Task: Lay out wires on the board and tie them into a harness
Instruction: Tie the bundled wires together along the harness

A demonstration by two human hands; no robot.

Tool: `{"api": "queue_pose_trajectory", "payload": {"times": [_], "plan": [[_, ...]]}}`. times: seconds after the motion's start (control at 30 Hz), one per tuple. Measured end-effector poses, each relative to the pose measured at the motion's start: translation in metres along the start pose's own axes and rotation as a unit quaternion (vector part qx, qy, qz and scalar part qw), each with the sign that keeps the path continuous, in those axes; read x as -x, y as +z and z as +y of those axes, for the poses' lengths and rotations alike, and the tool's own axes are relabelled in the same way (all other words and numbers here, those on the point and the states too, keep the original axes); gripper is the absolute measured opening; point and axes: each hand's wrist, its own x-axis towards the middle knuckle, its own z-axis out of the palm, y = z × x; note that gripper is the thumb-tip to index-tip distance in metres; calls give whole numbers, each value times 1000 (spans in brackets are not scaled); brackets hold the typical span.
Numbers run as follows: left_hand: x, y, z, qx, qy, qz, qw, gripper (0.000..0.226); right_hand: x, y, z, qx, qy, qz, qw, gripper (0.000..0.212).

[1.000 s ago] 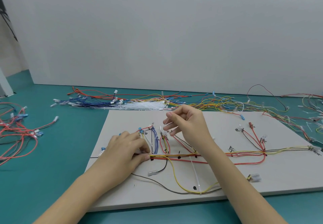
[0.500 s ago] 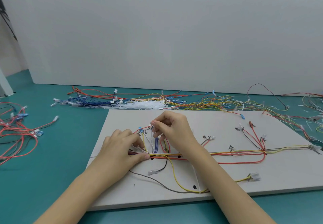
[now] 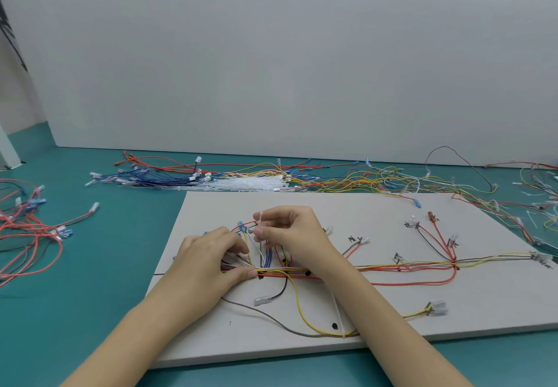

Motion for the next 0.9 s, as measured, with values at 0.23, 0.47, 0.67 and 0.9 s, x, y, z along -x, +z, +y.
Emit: {"api": "queue_pose_trajectory", "payload": {"times": [0.23, 0.47, 0.67, 0.9], "plan": [[-4, -8, -3, 30, -8, -38, 999, 15, 1, -15, -6, 79, -23, 17, 996, 20], [-3, -6, -1, 3, 31, -34, 999, 9, 4, -8, -7, 52, -8, -19, 998, 12], [-1, -2, 1, -92, 62, -57, 992, 14, 3, -9, -5, 56, -5, 0, 998, 17], [0, 4, 8, -178, 52, -67, 980, 13, -1, -9, -3, 87, -29, 97, 991, 15]]}}
